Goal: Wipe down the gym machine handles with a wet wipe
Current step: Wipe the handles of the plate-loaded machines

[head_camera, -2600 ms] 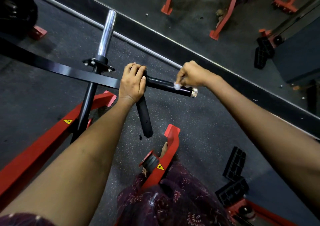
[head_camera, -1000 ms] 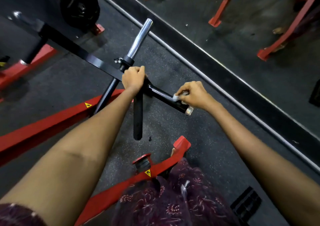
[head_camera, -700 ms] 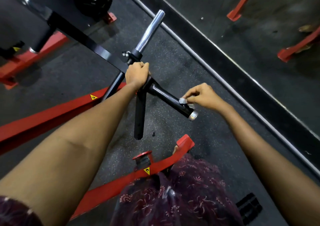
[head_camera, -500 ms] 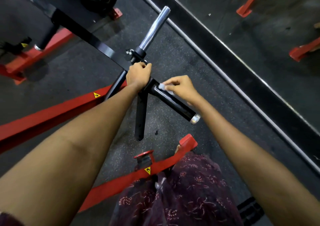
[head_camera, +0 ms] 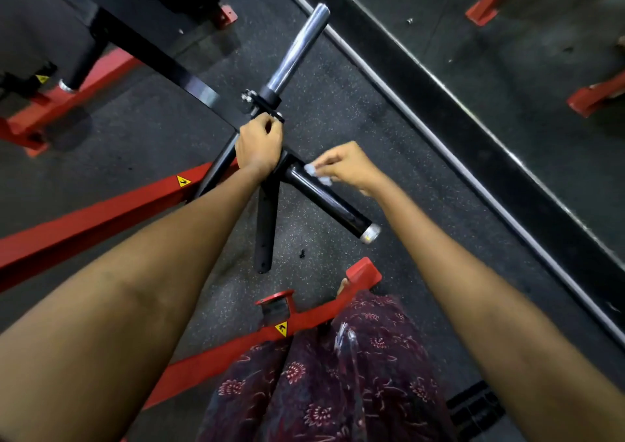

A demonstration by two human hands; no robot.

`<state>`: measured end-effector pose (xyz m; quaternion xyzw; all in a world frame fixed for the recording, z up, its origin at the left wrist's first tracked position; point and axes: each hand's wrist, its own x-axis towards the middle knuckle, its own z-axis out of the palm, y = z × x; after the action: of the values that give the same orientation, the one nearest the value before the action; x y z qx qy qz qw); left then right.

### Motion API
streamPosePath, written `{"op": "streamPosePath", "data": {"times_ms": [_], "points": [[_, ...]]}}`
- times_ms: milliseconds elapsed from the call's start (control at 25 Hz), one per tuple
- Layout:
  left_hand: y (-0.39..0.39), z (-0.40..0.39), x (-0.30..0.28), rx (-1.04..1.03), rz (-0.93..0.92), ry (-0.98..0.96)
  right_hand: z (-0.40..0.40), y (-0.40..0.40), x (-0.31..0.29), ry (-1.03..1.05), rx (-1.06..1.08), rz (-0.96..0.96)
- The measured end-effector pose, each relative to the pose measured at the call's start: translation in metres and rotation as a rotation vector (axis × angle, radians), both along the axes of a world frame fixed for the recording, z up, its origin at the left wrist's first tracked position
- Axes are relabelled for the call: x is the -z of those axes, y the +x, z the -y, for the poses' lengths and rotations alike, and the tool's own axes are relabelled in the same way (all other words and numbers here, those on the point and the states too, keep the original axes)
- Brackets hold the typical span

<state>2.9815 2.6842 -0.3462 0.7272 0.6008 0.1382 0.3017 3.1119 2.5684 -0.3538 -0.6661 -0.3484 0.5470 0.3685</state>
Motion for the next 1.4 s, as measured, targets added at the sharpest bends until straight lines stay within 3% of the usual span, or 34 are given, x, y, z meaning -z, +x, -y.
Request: {"op": "streamPosePath", "data": {"times_ms": [160,360,480,680,920,1080,1200,1280,1400], "points": [[-0.003,0.002,0.003,0.116,0.027,0.11,-0.003,-0.017,0.003,0.039,0.164,-0.022],[-0.029,-0.004,0.014,0.78,-0.086,0.415,0.05,0.025,-0.01,-0.09,-0.056,-0.01],[-0.043,-0.006,0.02,0.949,-0.125,0.601,0.039,0.016,-0.012,-0.095,-0.014,0.04],[-0.042,-0.012,0.023,1.004,-0.067,0.577,0.008,-0.027,-0.009,-0.01,0.192,0.149],[-0.042,-0.011,0.025,0.967,-0.027,0.503,0.054,0.0,-0.028,-0.187,0.121,0.119],[-0.042,-0.011,0.024,0.964,0.037,0.49,0.082,0.003,-0.052,-0.227,0.007,0.301],[-0.044,-0.012,0.026,0.967,0.057,0.513,0.099,0.001,-0.069,-0.325,-0.12,0.606],[-0.043,-0.012,0.026,0.966,0.05,0.551,0.094,-0.014,-0.072,-0.351,-0.057,0.834],[-0.046,-0.01,0.027,0.963,0.008,0.619,0.076,-0.054,-0.059,-0.193,0.048,0.923]]}}
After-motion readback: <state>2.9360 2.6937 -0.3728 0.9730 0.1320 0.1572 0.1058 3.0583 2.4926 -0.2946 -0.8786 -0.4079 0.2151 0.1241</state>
